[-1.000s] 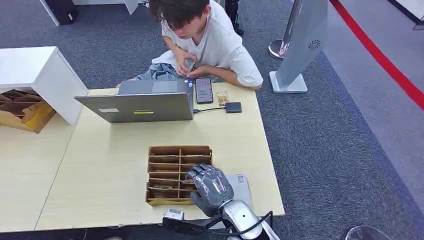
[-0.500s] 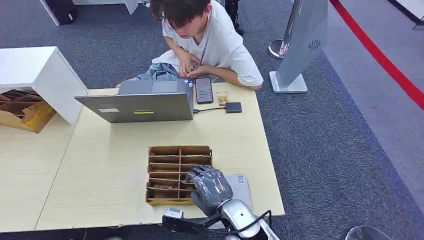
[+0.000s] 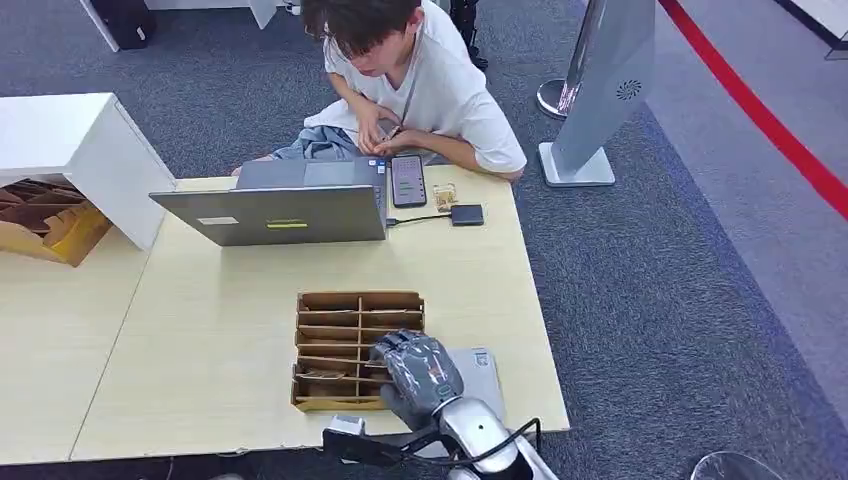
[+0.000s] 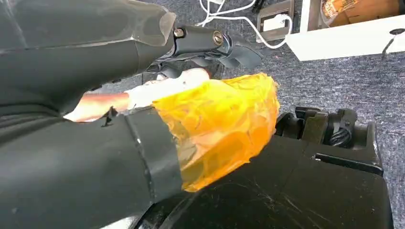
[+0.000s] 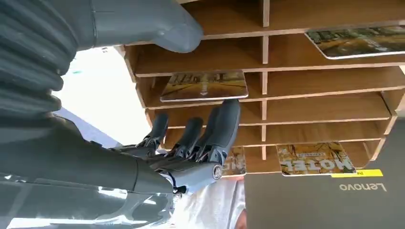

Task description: Pass the card to the sensor for recognition and then transmit it.

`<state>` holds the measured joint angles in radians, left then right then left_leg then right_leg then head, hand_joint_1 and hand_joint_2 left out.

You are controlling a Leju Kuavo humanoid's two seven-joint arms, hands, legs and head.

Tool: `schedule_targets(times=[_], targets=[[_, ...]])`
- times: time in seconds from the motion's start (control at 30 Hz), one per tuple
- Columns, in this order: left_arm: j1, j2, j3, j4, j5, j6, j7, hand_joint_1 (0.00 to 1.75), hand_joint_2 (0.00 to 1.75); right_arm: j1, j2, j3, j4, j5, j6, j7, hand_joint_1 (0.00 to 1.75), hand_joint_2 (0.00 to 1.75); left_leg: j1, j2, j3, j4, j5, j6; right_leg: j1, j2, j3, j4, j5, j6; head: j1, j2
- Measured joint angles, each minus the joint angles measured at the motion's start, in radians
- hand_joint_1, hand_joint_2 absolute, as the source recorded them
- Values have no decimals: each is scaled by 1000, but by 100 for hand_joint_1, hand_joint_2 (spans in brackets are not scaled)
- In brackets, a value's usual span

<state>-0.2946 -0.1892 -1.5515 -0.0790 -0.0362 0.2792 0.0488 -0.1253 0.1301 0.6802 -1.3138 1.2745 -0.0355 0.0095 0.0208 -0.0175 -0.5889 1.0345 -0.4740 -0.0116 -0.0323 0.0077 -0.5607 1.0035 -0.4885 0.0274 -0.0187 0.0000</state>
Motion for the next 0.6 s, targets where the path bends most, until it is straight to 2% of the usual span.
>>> schedule_targets(times=[0.17, 0.23, 0.33, 0.4, 0.6], targets=[[0, 0, 0, -1, 3, -3, 0, 0, 0, -3, 16, 3, 6, 3, 7, 1, 75, 175, 0, 0, 0, 0, 0, 0, 0, 0, 0, 0, 0, 0, 0, 0], [0, 1, 2, -1, 42, -24, 0, 0, 0, -5, 18, 7, 8, 0, 9, 0, 73, 175, 0, 0, 0, 0, 0, 0, 0, 0, 0, 0, 0, 0, 0, 0], [6, 10, 32, -1, 149, -74, -23, 0, 0, -11, 14, 25, 20, -29, -28, -20, 70, 175, 0, 0, 0, 0, 0, 0, 0, 0, 0, 0, 0, 0, 0, 0], [15, 19, 62, -1, 221, -104, -45, 0, 0, -21, 8, 45, 34, -49, -45, -31, 75, 175, 0, 0, 0, 0, 0, 0, 0, 1, 0, 0, 0, 0, 0, 0], [53, 42, 165, 26, 489, -232, -122, 0, 0, -59, -7, 125, 77, -99, -45, -87, 68, 175, 0, 1, 0, 0, 0, 0, 0, 1, 0, 0, 0, 0, 0, 0]])
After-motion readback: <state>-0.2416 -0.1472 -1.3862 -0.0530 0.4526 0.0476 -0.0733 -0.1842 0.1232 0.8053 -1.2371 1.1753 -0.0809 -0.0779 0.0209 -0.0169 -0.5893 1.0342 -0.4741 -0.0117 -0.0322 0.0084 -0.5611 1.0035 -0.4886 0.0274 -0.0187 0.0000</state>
